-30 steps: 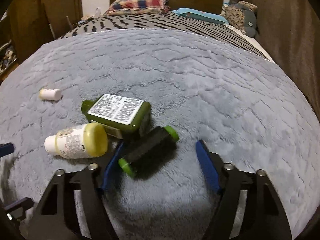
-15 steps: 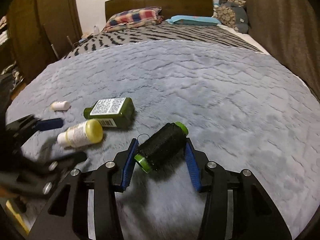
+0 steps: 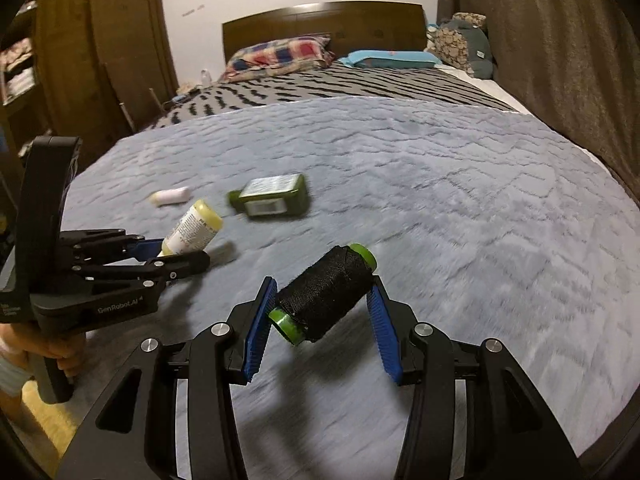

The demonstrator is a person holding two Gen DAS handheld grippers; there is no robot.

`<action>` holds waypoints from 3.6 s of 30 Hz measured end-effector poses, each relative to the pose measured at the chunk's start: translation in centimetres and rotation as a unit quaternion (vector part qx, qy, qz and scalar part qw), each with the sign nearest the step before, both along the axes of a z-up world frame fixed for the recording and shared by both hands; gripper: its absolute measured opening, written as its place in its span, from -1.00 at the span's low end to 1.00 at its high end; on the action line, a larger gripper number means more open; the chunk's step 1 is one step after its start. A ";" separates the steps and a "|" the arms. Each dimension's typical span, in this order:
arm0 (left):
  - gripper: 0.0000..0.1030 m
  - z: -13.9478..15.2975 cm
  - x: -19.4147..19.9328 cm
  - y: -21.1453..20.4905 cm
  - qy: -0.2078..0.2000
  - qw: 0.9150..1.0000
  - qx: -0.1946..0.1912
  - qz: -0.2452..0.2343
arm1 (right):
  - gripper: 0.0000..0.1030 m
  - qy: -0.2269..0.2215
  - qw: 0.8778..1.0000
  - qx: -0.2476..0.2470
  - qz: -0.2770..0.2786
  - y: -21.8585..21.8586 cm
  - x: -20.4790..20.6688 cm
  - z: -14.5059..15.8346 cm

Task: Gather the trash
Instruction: 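Grasp the black-green spool with the right tool while the left tool grasps the white-yellow bottle, then lower the spool and bottle below the bed edge and open both tools, then grasp the olive-green bottle with the right tool while the left tool grasps the white-yellow tube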

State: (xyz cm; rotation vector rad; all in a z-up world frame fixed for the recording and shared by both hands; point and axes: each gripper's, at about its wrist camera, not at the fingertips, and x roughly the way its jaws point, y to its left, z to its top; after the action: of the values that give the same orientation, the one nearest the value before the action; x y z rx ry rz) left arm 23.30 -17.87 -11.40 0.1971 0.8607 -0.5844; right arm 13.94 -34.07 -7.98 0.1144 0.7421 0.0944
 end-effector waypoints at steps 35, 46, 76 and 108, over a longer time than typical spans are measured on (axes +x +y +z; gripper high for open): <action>-0.40 -13.1 -25.6 16.0 0.131 0.986 0.024 0.098 | -0.08 0.134 0.986 0.043 0.088 14.9 -17.8 -12.5; -0.39 -16.5 -25.2 15.0 0.191 0.976 0.051 0.090 | -0.07 0.200 0.974 0.040 0.100 15.6 -17.4 -16.1; 0.69 -6.8 -24.6 15.5 0.067 0.990 0.046 0.116 | 0.76 0.066 0.997 0.025 0.010 7.7 -16.6 -6.0; 0.73 0.5 4.9 10.4 -0.029 0.987 0.030 0.158 | 0.92 0.073 0.996 -0.020 -0.044 7.1 13.1 -2.3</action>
State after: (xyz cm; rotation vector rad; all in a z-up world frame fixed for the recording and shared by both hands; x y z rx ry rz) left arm 28.22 -7.52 -10.91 0.1272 0.8327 -0.2551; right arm 27.06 -26.96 -10.33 0.1154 0.8835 -0.0127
